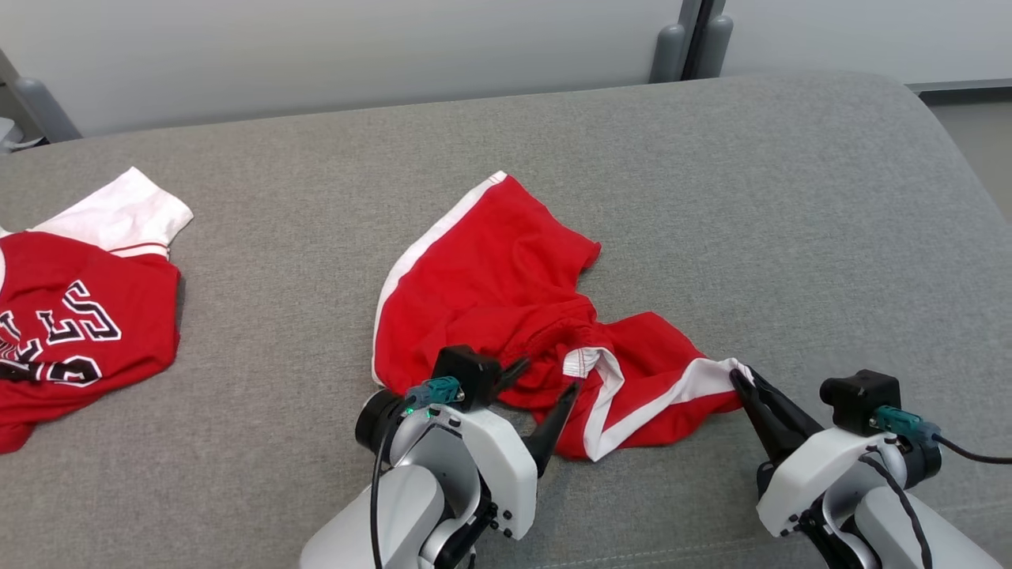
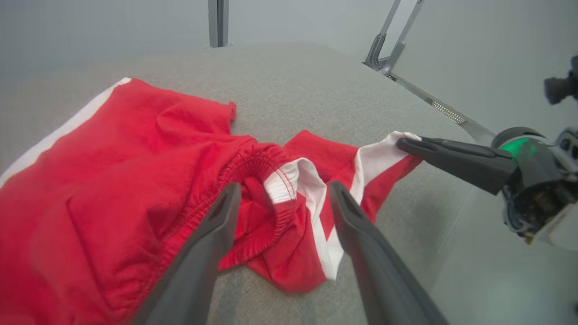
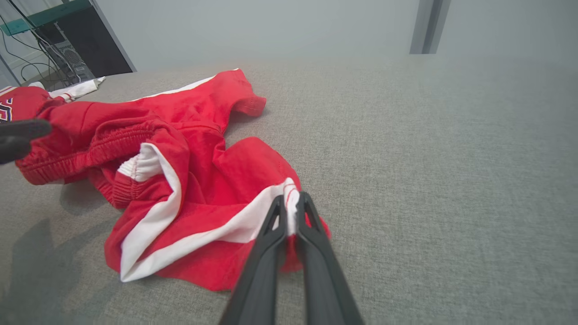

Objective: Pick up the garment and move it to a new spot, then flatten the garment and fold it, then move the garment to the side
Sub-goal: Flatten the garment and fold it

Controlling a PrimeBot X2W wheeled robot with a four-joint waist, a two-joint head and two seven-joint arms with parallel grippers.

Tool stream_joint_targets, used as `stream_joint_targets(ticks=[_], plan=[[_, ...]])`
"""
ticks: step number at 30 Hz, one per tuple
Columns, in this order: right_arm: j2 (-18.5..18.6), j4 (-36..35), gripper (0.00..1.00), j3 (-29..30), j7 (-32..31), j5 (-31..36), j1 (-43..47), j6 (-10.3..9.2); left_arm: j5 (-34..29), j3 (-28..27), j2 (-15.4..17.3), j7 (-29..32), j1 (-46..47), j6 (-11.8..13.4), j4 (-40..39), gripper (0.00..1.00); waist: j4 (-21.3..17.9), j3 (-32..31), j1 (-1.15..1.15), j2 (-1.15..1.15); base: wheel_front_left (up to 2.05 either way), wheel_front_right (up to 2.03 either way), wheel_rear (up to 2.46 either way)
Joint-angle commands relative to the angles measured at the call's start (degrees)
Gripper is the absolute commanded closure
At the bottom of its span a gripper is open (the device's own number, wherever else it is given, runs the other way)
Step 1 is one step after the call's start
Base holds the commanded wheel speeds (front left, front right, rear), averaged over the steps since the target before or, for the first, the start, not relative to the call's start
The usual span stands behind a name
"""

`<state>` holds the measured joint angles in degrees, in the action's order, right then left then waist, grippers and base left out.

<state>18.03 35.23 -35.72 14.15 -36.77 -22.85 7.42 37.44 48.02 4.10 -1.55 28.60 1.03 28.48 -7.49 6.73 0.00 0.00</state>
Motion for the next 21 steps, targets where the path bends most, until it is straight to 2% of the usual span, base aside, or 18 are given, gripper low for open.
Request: stream_joint_targets(ticks=[1,6,13,21], plan=[[0.4,-0.8,1.0,-0.8,0.8,0.1,0.2,0.07,0.9,-2.0,0.2,0.8,0.9,0.1,0.2,0.0,-0.6,0.0,0.0,0.0,0.0,0.0,0.0],[0.4,-1.0,1.0,-1.1,0.8,0.2,-0.2,0.07,4.8,-2.7,-0.8,4.9,2.7,1.8,4.8,0.0,-1.9,0.6,0.0,0.0,0.0,0.0,0.0],[0.2,-1.3,1.0,-1.3,0.8,0.3,-0.7,0.07,12.1,-3.2,-1.2,6.4,5.5,0.3,7.1,0.0,-3.4,1.8,0.0,0.0,0.0,0.0,0.0],[-0.1,-1.2,1.0,-1.6,0.8,0.2,-1.4,0.07,17.2,0.6,-1.2,6.8,9.1,0.8,8.4,0.0,-4.6,2.5,0.0,0.0,0.0,0.0,0.0]])
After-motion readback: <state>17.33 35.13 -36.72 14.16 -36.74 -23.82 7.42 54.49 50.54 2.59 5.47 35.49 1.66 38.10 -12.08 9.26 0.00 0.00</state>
